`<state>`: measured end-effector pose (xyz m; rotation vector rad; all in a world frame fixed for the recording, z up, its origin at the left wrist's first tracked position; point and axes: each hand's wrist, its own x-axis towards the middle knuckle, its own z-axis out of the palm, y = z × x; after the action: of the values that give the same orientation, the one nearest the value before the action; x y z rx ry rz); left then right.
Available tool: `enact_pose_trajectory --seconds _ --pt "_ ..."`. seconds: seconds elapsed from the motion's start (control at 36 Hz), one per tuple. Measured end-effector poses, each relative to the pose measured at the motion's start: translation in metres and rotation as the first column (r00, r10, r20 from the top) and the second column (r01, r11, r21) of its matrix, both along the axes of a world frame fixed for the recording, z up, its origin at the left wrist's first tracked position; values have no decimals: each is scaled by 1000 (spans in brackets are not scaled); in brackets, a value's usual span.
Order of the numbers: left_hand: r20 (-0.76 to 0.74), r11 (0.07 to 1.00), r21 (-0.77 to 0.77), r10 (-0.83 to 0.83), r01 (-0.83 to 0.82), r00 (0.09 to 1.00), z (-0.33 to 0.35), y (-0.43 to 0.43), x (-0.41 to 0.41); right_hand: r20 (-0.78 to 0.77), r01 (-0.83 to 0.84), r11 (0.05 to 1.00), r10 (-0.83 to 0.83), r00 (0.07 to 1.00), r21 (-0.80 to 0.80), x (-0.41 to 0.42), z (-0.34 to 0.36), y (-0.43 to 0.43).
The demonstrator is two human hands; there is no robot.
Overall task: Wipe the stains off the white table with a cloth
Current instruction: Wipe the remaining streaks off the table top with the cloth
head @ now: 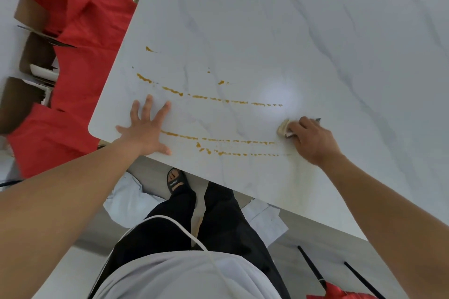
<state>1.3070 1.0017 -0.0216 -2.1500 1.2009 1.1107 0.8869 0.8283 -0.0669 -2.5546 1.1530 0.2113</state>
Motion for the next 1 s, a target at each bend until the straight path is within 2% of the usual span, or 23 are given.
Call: enact_pose_trajectory --seconds 0.06,0.08,0.22,0.28,0.39,0.44,0.61,0.64,0.72,0.78,0.92,1.0 --pt "4 1000 0 -6 6 1000 0 1 1 18 106 994 -106 994 -17 3 0 5" --pt "6 1000 1 -7 7 1000 0 1 1 24 108 994 -108 994 -17 3 1 13" --pt "6 1000 7 -9 9 1000 0 0 0 15 -109 993 108 994 37 -13 0 48" --pt "1 1000 3 -11 11 1000 1 0 0 12 -129 991 128 992 39 -11 1 40" --pt "0 1000 -4 -13 13 1000 1 1 0 6 61 998 -61 998 7 0 1 23" --pt "6 1000 -2 -21 21 1000 1 1 -1 9 75 997 -75 997 13 1 2 36" --pt "16 1000 6 -25 25 1000 1 1 1 -12 -110 985 112 994 132 -11 3 72" --pt "14 1000 5 -28 28 1000 1 0 1 -23 -102 985 106 994 136 -9 4 66" --pt "11 999 2 -32 32 999 1 1 0 -43 75 990 -71 997 118 1 5 49" --pt "11 1000 1 -29 29 1000 1 2 0 -37 133 985 -130 991 108 3 5 52" --pt "6 999 0 -32 32 999 1 2 1 -49 26 980 -17 999 195 -8 9 99" --pt "7 999 -5 -40 40 999 0 2 1 -65 0 978 14 998 209 -5 9 89"
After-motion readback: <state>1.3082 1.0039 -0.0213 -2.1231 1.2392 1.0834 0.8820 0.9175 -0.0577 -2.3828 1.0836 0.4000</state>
